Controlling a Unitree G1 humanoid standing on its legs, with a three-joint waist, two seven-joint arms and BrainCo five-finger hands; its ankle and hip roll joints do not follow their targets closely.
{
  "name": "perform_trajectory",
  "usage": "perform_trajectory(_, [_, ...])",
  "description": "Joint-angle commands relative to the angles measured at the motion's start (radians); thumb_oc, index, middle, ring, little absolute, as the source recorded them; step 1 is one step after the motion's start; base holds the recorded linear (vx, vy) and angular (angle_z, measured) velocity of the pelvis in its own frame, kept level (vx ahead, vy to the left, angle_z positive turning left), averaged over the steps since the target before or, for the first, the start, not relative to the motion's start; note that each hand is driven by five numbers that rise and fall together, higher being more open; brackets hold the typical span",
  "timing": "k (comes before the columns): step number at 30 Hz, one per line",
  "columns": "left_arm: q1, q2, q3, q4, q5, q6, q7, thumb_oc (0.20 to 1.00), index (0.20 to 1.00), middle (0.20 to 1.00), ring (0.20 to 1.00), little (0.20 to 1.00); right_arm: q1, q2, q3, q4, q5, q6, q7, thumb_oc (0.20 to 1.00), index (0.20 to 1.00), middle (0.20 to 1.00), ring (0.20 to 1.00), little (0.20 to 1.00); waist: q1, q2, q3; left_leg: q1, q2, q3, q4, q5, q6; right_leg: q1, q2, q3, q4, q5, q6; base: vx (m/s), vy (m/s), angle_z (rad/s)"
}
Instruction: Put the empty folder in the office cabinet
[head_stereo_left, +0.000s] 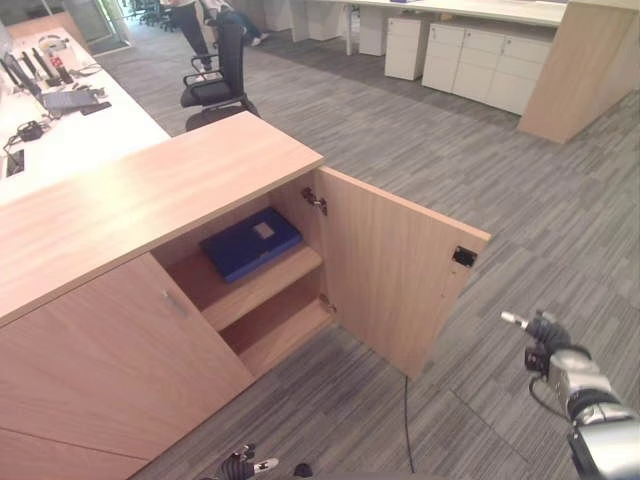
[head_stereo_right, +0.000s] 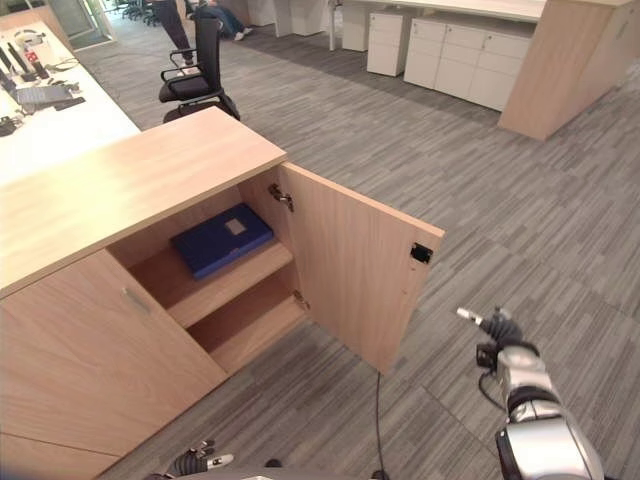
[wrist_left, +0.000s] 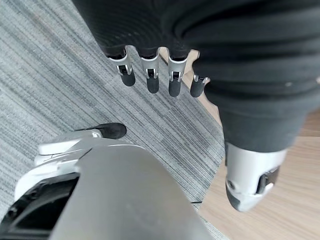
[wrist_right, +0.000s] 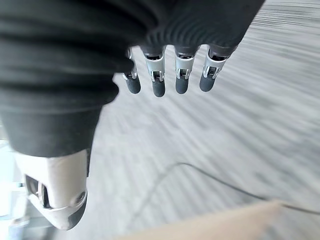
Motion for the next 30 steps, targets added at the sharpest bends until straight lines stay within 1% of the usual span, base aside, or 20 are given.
perform_trajectory(1, [-0.061, 0.049, -0.020, 0.023, -0.011, -0.014, -0.006, 1.000, 1.000, 1.000, 1.000, 1.000, -0.125, 0.009, 0.037, 0.054, 0.035, -0.056, -0.008, 1.000, 1.000, 1.000, 1.000, 1.000, 0.030, -0.067, 0.040, 0.034, 0.000, 0.010, 0.018, -0.057, -0.015, 0.052, -0.008, -0.016, 0.052, -0.121, 0.054, 0.01, 0.020, 0.07])
perform_trajectory(6, [-0.053, 0.044, -0.030, 0.019, -0.019, -0.013, -0.002, 1.000, 1.000, 1.000, 1.000, 1.000, -0.227, 0.022, 0.090, 0.027, 0.034, -0.064, -0.015, 1.000, 1.000, 1.000, 1.000, 1.000, 0.038, -0.071, 0.040, 0.030, 0.000, 0.006, 0.018, -0.056, -0.014, 0.051, -0.008, -0.017, 0.053, -0.121, 0.055, 0.00, 0.005, 0.02])
perform_trajectory(9, [-0.054, 0.036, -0.039, 0.020, -0.024, -0.013, 0.005, 1.000, 1.000, 1.000, 1.000, 1.000, -0.273, 0.054, 0.126, 0.011, 0.026, -0.066, -0.016, 1.000, 1.000, 1.000, 1.000, 1.000, 0.045, -0.072, 0.040, 0.029, -0.001, 0.003, 0.018, -0.056, -0.013, 0.049, -0.008, -0.017, 0.054, -0.120, 0.054, 0.00, 0.003, -0.02])
perform_trajectory(11, [-0.054, 0.032, -0.044, 0.022, -0.029, -0.013, 0.014, 1.000, 1.000, 1.000, 1.000, 1.000, -0.306, 0.095, 0.157, -0.005, 0.017, -0.065, -0.018, 1.000, 1.000, 1.000, 1.000, 1.000, 0.048, -0.072, 0.040, 0.027, -0.001, 0.002, 0.017, -0.055, -0.012, 0.048, -0.008, -0.019, 0.056, -0.118, 0.054, -0.01, 0.013, -0.07])
perform_trajectory(14, [-0.054, 0.027, -0.048, 0.022, -0.033, -0.012, 0.018, 1.000, 1.000, 1.000, 1.000, 1.000, -0.318, 0.121, 0.172, -0.015, 0.013, -0.066, -0.021, 1.000, 1.000, 1.000, 1.000, 1.000, 0.050, -0.071, 0.040, 0.027, -0.002, -0.001, 0.017, -0.055, -0.012, 0.048, -0.008, -0.020, 0.057, -0.119, 0.053, 0.00, 0.003, -0.01])
perform_trajectory(15, [-0.055, 0.023, -0.052, 0.024, -0.033, -0.011, 0.022, 1.000, 1.000, 1.000, 1.000, 1.000, -0.328, 0.151, 0.187, -0.023, 0.007, -0.065, -0.023, 1.000, 1.000, 1.000, 1.000, 1.000, 0.054, -0.071, 0.039, 0.027, -0.002, -0.002, 0.017, -0.055, -0.011, 0.048, -0.008, -0.020, 0.058, -0.118, 0.053, 0.00, 0.000, 0.00])
perform_trajectory(16, [-0.055, 0.023, -0.052, 0.024, -0.033, -0.011, 0.022, 1.000, 1.000, 1.000, 1.000, 1.000, -0.328, 0.151, 0.187, -0.023, 0.007, -0.065, -0.023, 1.000, 1.000, 1.000, 1.000, 1.000, 0.053, -0.071, 0.039, 0.028, -0.002, -0.002, 0.017, -0.055, -0.011, 0.048, -0.008, -0.020, 0.058, -0.118, 0.053, -0.01, 0.008, -0.04])
perform_trajectory(17, [-0.057, 0.019, -0.059, 0.024, -0.032, -0.011, 0.026, 1.000, 1.000, 1.000, 1.000, 1.000, -0.334, 0.183, 0.196, -0.027, 0.007, -0.065, -0.026, 1.000, 1.000, 1.000, 1.000, 1.000, 0.055, -0.069, 0.039, 0.027, -0.002, -0.003, 0.017, -0.055, -0.011, 0.048, -0.009, -0.021, 0.057, -0.117, 0.053, -0.01, 0.006, -0.05])
perform_trajectory(18, [-0.057, 0.020, -0.059, 0.024, -0.032, -0.011, 0.026, 1.000, 1.000, 1.000, 1.000, 1.000, -0.334, 0.184, 0.196, -0.027, 0.007, -0.065, -0.026, 1.000, 1.000, 1.000, 1.000, 1.000, 0.055, -0.070, 0.039, 0.027, -0.002, -0.003, 0.017, -0.055, -0.011, 0.048, -0.010, -0.021, 0.057, -0.117, 0.053, -0.01, 0.011, -0.06])
perform_trajectory(19, [-0.059, 0.016, -0.063, 0.025, -0.032, -0.011, 0.028, 1.000, 1.000, 1.000, 1.000, 1.000, -0.338, 0.209, 0.203, -0.027, 0.007, -0.065, -0.026, 1.000, 1.000, 1.000, 1.000, 1.000, 0.058, -0.069, 0.039, 0.027, -0.003, -0.003, 0.016, -0.055, -0.011, 0.048, -0.010, -0.022, 0.056, -0.116, 0.052, 0.00, 0.000, 0.00])
perform_trajectory(20, [-0.059, 0.016, -0.063, 0.025, -0.032, -0.011, 0.028, 1.000, 1.000, 1.000, 1.000, 1.000, -0.338, 0.209, 0.203, -0.027, 0.007, -0.065, -0.027, 1.000, 1.000, 1.000, 1.000, 1.000, 0.058, -0.069, 0.039, 0.027, -0.003, -0.003, 0.016, -0.055, -0.011, 0.048, -0.010, -0.022, 0.056, -0.116, 0.052, 0.00, 0.000, 0.00])
perform_trajectory(24, [-0.067, 0.012, -0.068, 0.023, -0.035, -0.011, 0.033, 1.000, 1.000, 1.000, 1.000, 1.000, -0.331, 0.266, 0.225, -0.047, 0.020, -0.065, -0.018, 1.000, 1.000, 1.000, 1.000, 1.000, 0.065, -0.067, 0.041, 0.022, -0.006, -0.005, 0.015, -0.053, -0.011, 0.048, -0.011, -0.027, 0.050, -0.114, 0.053, 0.00, 0.000, -0.01])
perform_trajectory(25, [-0.066, 0.012, -0.068, 0.023, -0.035, -0.011, 0.033, 1.000, 1.000, 1.000, 1.000, 1.000, -0.331, 0.266, 0.226, -0.047, 0.020, -0.065, -0.019, 1.000, 1.000, 1.000, 1.000, 1.000, 0.065, -0.067, 0.040, 0.022, -0.006, -0.006, 0.015, -0.053, -0.011, 0.048, -0.011, -0.027, 0.050, -0.114, 0.053, 0.00, 0.000, 0.00])
perform_trajectory(26, [-0.066, 0.014, -0.066, 0.024, -0.033, -0.012, 0.036, 1.000, 1.000, 1.000, 1.000, 1.000, -0.321, 0.290, 0.238, -0.064, 0.023, -0.065, -0.009, 1.000, 1.000, 1.000, 1.000, 1.000, 0.066, -0.066, 0.041, 0.021, -0.006, -0.007, 0.013, -0.052, -0.011, 0.047, -0.012, -0.028, 0.049, -0.113, 0.053, 0.00, 0.000, 0.00])
perform_trajectory(30, [-0.065, 0.016, -0.059, 0.027, -0.035, -0.011, 0.038, 1.000, 1.000, 1.000, 1.000, 1.000, -0.301, 0.320, 0.252, -0.089, 0.031, -0.066, -0.002, 1.000, 1.000, 1.000, 1.000, 1.000, 0.066, -0.064, 0.042, 0.020, -0.007, -0.007, 0.012, -0.051, -0.012, 0.048, -0.012, -0.031, 0.047, -0.111, 0.053, 0.00, 0.000, 0.00])
